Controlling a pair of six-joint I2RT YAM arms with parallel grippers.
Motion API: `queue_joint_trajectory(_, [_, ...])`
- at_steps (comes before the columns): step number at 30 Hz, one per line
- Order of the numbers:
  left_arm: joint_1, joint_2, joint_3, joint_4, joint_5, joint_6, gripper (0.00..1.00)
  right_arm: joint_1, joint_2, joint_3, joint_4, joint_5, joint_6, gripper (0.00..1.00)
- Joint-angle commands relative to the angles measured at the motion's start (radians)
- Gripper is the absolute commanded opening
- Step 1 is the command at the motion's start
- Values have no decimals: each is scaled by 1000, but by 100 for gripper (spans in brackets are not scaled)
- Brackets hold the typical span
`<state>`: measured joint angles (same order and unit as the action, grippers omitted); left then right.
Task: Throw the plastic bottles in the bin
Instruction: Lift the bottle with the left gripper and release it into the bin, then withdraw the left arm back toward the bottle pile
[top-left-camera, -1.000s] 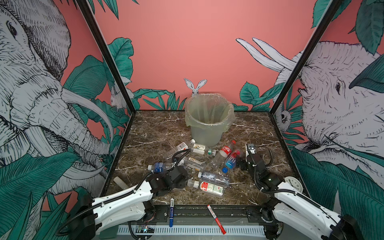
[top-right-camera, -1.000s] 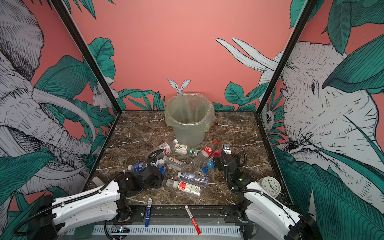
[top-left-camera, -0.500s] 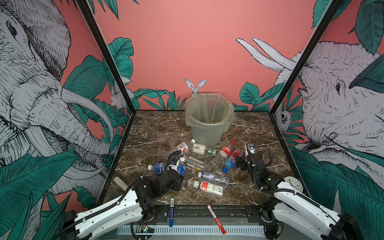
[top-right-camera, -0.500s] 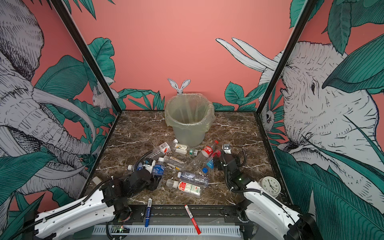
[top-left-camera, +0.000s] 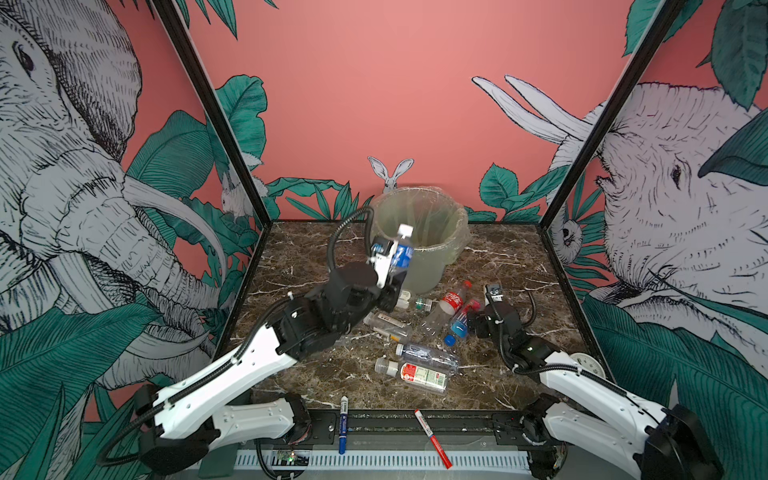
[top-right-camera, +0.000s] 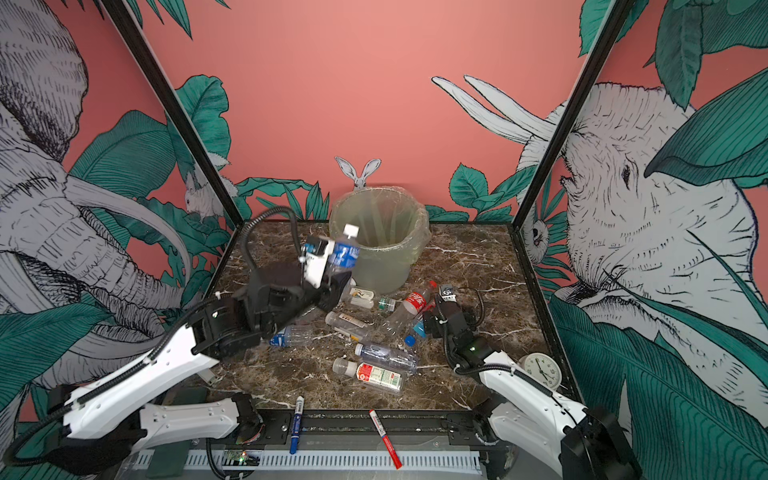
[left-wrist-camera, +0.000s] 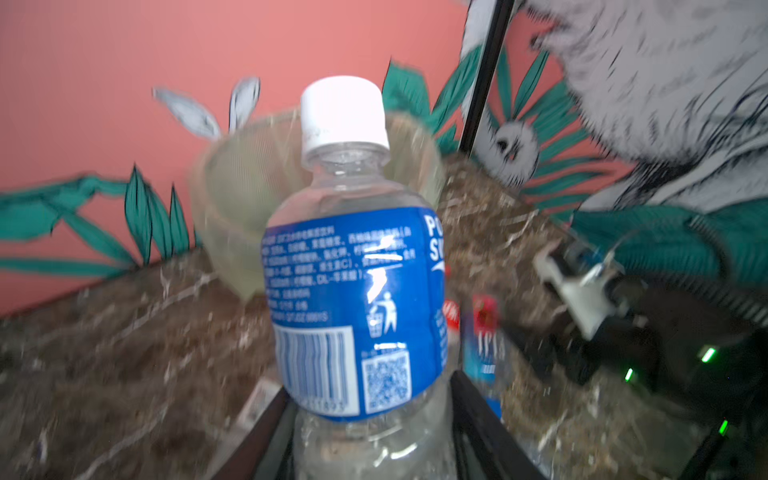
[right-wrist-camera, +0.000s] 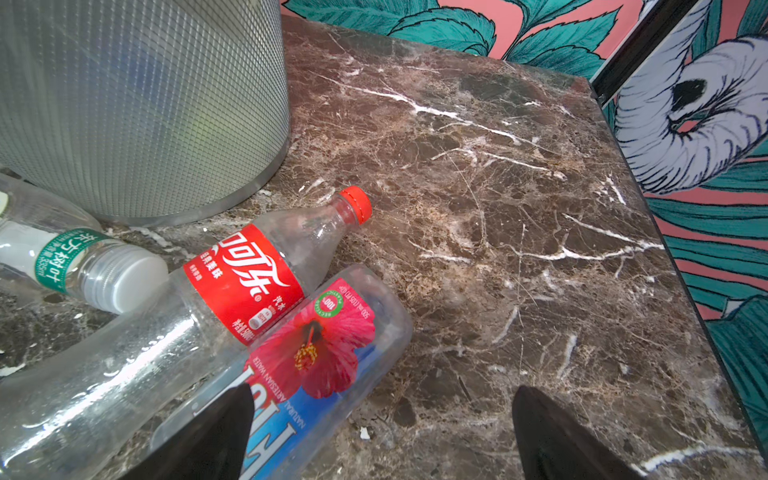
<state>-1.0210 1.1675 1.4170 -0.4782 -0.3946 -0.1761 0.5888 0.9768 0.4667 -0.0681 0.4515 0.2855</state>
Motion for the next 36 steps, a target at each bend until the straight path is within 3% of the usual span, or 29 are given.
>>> queue_joint_trajectory(1, [92, 180, 276, 55, 115, 141, 54, -2, 9, 26, 4, 1, 15, 99])
queue_joint_trajectory(3, [167, 323, 491, 23, 169, 130, 65, -3, 11, 26, -1, -3, 13, 99])
queue_joint_trajectory(6, [225, 500, 755, -79, 163, 129, 97, -3, 10, 28, -8, -16, 12, 99])
queue_joint_trajectory(10, [246, 552, 823, -104, 171, 142, 100, -6, 11, 38, -18, -22, 12, 99])
queue_joint_trajectory(18, [246, 302, 457, 44, 162, 142, 100, -7, 2, 38, -14, -44, 12, 99])
queue_joint_trajectory(28, [246, 29, 39, 45, 94, 97, 100, -6, -35, 17, 11, -64, 11, 99])
queue_joint_trajectory(36, [246, -102, -215, -38, 46, 13, 100, -6, -36, 10, 27, -82, 4, 99])
